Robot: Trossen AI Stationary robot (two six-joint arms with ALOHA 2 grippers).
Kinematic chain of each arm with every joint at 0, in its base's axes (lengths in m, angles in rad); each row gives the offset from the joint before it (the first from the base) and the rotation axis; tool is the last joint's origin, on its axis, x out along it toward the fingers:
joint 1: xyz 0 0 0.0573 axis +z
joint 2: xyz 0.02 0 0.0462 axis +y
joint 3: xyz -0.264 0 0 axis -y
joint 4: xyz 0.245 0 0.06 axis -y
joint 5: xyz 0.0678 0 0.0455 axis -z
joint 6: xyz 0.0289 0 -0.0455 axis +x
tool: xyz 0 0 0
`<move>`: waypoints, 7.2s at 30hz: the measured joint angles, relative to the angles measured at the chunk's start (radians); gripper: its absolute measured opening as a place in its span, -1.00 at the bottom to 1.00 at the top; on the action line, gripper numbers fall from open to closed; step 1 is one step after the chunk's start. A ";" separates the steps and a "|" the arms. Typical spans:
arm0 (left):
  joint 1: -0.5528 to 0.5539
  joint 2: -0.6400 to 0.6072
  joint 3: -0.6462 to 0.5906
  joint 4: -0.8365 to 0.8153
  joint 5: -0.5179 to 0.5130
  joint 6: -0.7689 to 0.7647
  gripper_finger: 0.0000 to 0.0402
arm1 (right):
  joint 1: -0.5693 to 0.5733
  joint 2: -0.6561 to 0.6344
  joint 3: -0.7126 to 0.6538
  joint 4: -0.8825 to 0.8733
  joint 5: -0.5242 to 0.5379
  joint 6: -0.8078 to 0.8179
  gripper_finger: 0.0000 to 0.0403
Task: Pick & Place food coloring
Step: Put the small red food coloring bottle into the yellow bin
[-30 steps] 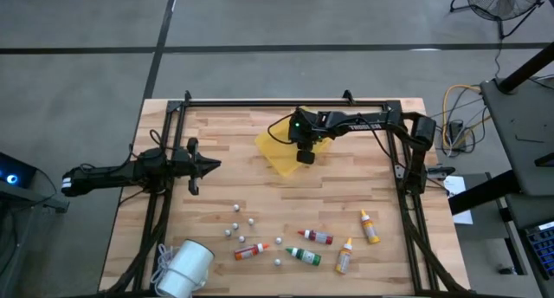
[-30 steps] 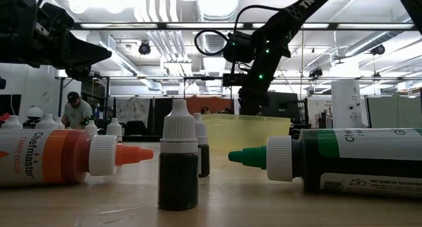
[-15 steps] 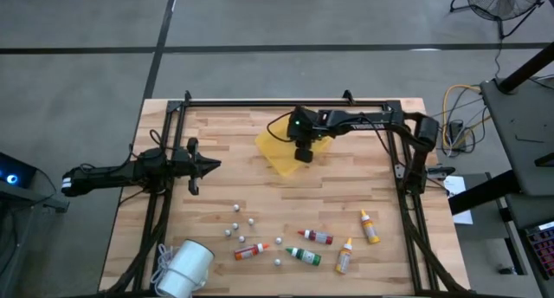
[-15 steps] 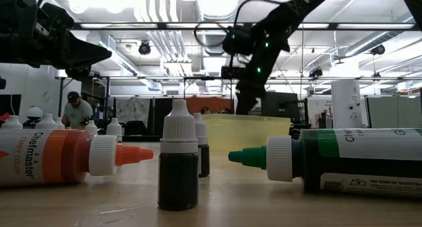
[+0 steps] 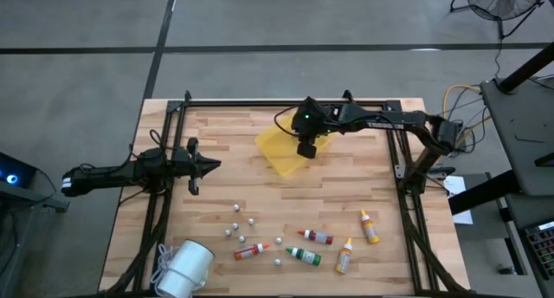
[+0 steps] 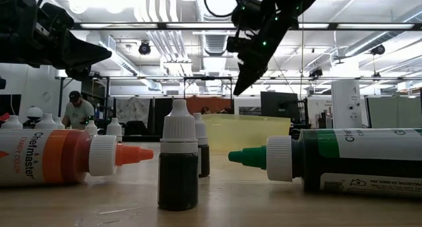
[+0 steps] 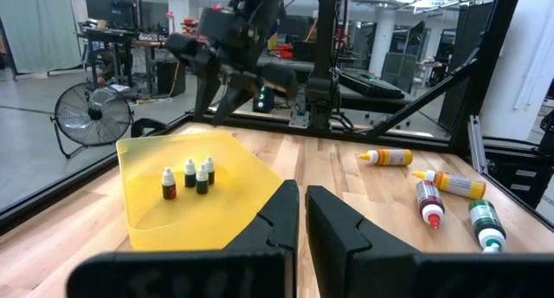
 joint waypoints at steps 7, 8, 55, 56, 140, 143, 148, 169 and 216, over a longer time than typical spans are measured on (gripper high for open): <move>0.000 0.000 0.000 0.000 0.000 0.000 -1.00 | 0.034 -0.082 0.000 -0.037 -0.002 0.034 -0.41; 0.000 0.000 0.000 0.000 0.000 0.000 -1.00 | 0.044 -0.095 0.000 -0.045 -0.004 0.045 -0.40; 0.000 0.000 0.000 0.000 0.000 0.000 -1.00 | 0.549 -0.175 -0.052 -0.025 -0.085 0.279 -0.26; 0.000 0.000 0.000 0.000 0.000 0.000 -1.00 | 0.551 -0.175 -0.052 -0.019 -0.085 0.278 -0.26; -0.001 0.002 0.000 -0.018 0.000 0.000 -1.00 | 0.729 0.440 0.904 -0.538 -0.182 0.056 -0.20; -0.001 0.002 0.000 -0.022 0.000 0.000 -1.00 | 0.720 0.466 0.902 -0.578 -0.167 0.035 -0.20; -0.001 0.002 0.000 -0.026 0.000 0.000 -1.00 | 0.709 0.487 0.873 -0.585 -0.119 -0.014 -0.20; 0.000 0.002 0.000 -0.032 0.000 0.000 -1.00 | 0.704 0.493 0.667 -0.453 -0.107 -0.050 -0.20; -0.001 0.002 0.000 -0.033 0.000 0.000 -1.00 | 0.719 0.492 0.536 -0.275 -0.143 -0.068 -0.20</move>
